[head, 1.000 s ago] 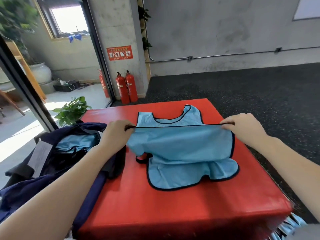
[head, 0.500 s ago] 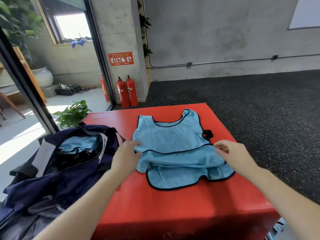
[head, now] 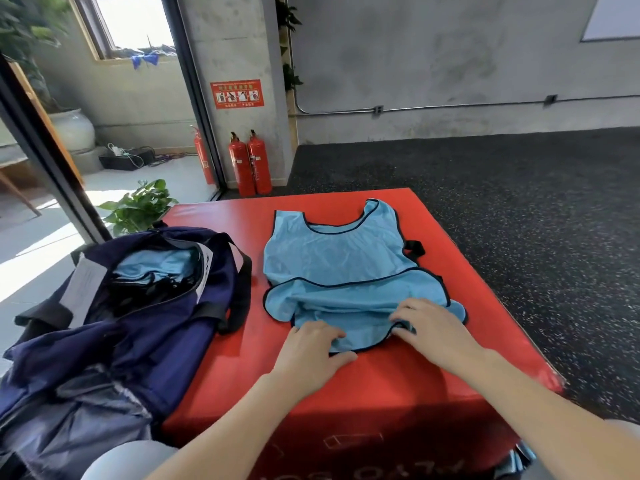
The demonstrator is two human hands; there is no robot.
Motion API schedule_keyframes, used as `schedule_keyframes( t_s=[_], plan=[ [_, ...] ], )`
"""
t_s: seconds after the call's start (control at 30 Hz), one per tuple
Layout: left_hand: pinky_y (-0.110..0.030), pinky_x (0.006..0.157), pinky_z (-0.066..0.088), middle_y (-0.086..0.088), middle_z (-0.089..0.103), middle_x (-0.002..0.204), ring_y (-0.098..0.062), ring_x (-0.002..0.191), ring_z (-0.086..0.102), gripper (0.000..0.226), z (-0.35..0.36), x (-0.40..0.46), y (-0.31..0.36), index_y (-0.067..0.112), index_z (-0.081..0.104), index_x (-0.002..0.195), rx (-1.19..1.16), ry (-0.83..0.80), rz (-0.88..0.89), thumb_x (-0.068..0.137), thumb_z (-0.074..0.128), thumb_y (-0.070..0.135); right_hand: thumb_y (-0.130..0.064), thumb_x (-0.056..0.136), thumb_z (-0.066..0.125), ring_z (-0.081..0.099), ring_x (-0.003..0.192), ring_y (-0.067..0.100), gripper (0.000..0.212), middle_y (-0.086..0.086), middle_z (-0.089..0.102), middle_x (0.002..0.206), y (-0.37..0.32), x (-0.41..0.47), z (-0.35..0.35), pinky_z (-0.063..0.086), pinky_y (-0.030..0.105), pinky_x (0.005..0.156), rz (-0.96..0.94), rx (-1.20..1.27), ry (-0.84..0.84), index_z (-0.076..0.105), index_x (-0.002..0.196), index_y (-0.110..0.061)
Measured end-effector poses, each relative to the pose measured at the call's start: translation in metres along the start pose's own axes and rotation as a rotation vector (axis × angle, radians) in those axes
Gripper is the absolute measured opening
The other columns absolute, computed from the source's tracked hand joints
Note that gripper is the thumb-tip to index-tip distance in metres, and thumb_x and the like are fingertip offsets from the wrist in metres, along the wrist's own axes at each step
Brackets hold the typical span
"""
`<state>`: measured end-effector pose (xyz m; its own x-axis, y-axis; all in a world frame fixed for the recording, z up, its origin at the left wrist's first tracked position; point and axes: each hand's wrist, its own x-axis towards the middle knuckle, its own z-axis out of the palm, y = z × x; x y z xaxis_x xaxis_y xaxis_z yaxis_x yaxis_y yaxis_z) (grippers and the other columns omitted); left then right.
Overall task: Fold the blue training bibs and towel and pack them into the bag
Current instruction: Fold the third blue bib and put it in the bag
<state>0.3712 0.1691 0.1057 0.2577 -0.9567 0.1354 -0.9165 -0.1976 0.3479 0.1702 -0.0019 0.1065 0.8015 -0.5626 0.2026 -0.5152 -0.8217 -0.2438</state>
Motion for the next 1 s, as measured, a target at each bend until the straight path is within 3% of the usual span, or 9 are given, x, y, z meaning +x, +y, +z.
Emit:
schedule_keyframes(
  t_s=[0.13, 0.3, 0.4, 0.5, 0.6, 0.77, 0.9, 1.0],
  plan=[
    [-0.033, 0.104, 0.034, 0.01, 0.062, 0.121, -0.013, 0.119, 0.051, 0.055, 0.006, 0.008, 0.011, 0.03, 0.064, 0.127, 0.068, 0.011, 0.026, 0.087, 0.057, 0.068, -0.041, 0.093, 0.067, 0.06, 0.097, 0.006, 0.013, -0.015, 0.067, 0.097, -0.007, 0.005, -0.005, 0.047, 0.027, 0.085, 0.033, 0.11, 0.01, 0.074, 0.099, -0.032],
    [-0.036, 0.087, 0.04, 0.003, 0.068, 0.101, -0.021, 0.102, 0.061, 0.024, 0.01, 0.017, 0.013, 0.025, 0.071, 0.107, 0.107, 0.101, 0.052, 0.095, 0.055, 0.038, -0.04, 0.094, 0.067, 0.06, 0.088, -0.004, 0.001, -0.022, 0.067, 0.091, -0.005, 0.004, -0.009, 0.047, 0.021, 0.077, 0.081, 0.251, 0.037, 0.068, 0.094, -0.04],
    [-0.035, 0.079, 0.046, 0.003, 0.071, 0.095, -0.021, 0.095, 0.066, 0.019, 0.002, 0.018, 0.004, 0.024, 0.072, 0.104, 0.052, 0.177, 0.036, 0.094, 0.056, 0.027, -0.03, 0.092, 0.071, 0.06, 0.088, -0.004, 0.008, -0.022, 0.066, 0.089, 0.003, 0.004, -0.008, 0.046, 0.018, 0.077, 0.091, 0.303, 0.072, 0.068, 0.093, -0.038],
    [-0.03, 0.082, 0.046, 0.008, 0.071, 0.108, -0.015, 0.104, 0.062, 0.022, -0.012, 0.019, -0.009, 0.027, 0.071, 0.113, -0.018, 0.211, -0.045, 0.098, 0.055, 0.03, -0.02, 0.088, 0.076, 0.06, 0.087, -0.004, 0.014, -0.02, 0.064, 0.089, 0.011, 0.003, -0.009, 0.043, 0.012, 0.077, 0.08, 0.301, 0.102, 0.072, 0.096, -0.031],
    [-0.03, 0.081, 0.048, 0.014, 0.073, 0.104, -0.012, 0.101, 0.064, 0.018, -0.024, 0.018, -0.027, 0.032, 0.073, 0.107, -0.08, 0.236, -0.118, 0.095, 0.06, 0.029, -0.011, 0.085, 0.076, 0.058, 0.085, -0.008, 0.021, -0.019, 0.063, 0.088, 0.022, -0.001, -0.01, 0.039, 0.007, 0.076, 0.106, 0.274, 0.101, 0.073, 0.097, -0.027],
    [-0.03, 0.08, 0.052, 0.017, 0.073, 0.09, -0.006, 0.085, 0.066, 0.016, -0.049, 0.017, -0.054, 0.03, 0.075, 0.095, -0.224, 0.414, -0.191, 0.091, 0.065, 0.018, -0.014, 0.084, 0.079, 0.063, 0.083, 0.005, 0.015, -0.014, 0.066, 0.085, 0.039, -0.006, -0.017, 0.049, 0.029, 0.078, 0.133, 0.233, 0.128, 0.075, 0.09, -0.028],
    [-0.009, 0.067, 0.041, 0.017, 0.071, 0.084, 0.007, 0.07, 0.059, 0.023, -0.076, 0.011, -0.064, 0.025, 0.077, 0.095, -0.377, 0.541, -0.195, 0.093, 0.062, 0.007, -0.019, 0.083, 0.082, 0.066, 0.087, 0.009, 0.013, -0.012, 0.072, 0.089, 0.047, -0.011, -0.025, 0.049, 0.028, 0.083, 0.2, 0.303, 0.147, 0.081, 0.095, -0.021],
    [-0.008, 0.077, 0.044, 0.018, 0.073, 0.093, 0.005, 0.085, 0.064, 0.028, -0.081, -0.001, -0.071, 0.026, 0.077, 0.095, -0.388, 0.534, -0.172, 0.093, 0.062, 0.003, -0.02, 0.082, 0.082, 0.068, 0.086, 0.003, 0.016, -0.015, 0.075, 0.089, 0.049, -0.02, -0.03, 0.05, 0.026, 0.084, 0.196, 0.345, 0.119, 0.082, 0.094, -0.03]
  ],
)
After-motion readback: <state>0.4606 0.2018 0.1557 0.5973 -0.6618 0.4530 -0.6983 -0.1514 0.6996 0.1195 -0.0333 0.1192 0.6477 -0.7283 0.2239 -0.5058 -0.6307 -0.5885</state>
